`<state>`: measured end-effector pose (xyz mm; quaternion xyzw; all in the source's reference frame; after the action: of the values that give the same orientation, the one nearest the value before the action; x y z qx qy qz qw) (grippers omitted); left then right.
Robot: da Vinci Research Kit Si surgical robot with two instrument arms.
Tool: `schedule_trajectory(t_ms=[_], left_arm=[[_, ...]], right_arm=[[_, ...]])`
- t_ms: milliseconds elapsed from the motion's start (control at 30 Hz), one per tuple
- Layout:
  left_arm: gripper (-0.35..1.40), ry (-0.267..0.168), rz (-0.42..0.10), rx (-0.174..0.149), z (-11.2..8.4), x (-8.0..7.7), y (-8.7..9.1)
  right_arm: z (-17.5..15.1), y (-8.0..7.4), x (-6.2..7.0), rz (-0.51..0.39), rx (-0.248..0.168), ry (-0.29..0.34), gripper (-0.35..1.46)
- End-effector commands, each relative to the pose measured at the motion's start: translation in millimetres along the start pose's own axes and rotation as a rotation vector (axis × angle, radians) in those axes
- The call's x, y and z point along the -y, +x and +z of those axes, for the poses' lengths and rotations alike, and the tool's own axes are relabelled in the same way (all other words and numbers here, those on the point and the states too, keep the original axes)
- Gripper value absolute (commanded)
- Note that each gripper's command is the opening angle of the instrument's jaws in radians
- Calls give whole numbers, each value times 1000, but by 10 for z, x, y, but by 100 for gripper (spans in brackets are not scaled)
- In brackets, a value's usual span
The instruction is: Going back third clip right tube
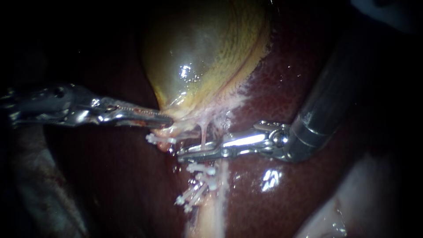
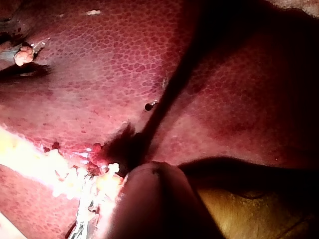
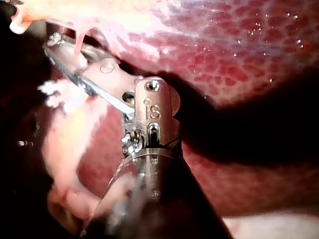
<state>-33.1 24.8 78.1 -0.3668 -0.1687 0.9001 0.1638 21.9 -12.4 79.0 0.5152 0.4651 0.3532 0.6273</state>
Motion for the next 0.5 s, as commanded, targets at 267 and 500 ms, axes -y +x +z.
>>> schedule_trajectory(t_ms=[267,500], left_arm=[[-35,0,0,0,0,0,0],[-35,0,0,0,0,0,0]], right_arm=[[0,0,0,0,0,1,-35],[0,0,0,0,0,1,-35]])
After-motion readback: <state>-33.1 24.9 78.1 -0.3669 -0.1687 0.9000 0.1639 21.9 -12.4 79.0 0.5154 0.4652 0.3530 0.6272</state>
